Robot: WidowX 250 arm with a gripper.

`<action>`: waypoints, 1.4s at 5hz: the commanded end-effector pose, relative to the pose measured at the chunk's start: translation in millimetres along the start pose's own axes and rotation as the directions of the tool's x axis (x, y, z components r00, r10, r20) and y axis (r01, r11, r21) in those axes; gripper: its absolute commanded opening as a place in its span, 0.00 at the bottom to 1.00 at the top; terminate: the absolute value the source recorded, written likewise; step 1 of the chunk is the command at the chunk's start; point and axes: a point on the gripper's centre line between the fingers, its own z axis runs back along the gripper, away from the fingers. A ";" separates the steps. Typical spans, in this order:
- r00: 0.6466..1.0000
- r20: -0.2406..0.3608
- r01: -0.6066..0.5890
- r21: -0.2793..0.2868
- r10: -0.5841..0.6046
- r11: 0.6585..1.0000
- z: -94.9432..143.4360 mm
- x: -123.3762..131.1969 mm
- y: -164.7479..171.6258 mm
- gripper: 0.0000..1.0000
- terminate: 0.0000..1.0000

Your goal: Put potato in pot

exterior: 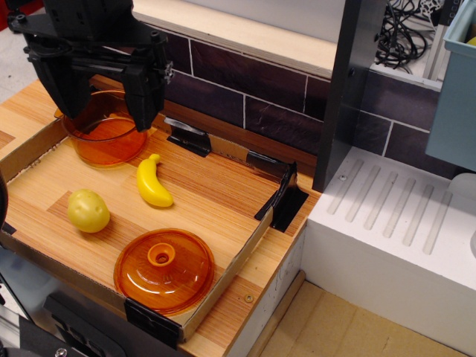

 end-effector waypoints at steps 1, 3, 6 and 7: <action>1.000 0.000 0.000 0.000 0.000 1.000 0.0 0.0 0.0 1.00 0.00; 0.947 -0.002 -0.320 -0.084 0.321 0.944 -17.0 1.4 36.6 1.00 0.00; 0.888 -0.025 -0.460 -0.005 0.460 0.888 -62.7 -6.7 75.8 1.00 0.00; 0.888 -0.009 -0.460 0.005 0.460 0.888 -78.3 -9.0 78.2 1.00 0.00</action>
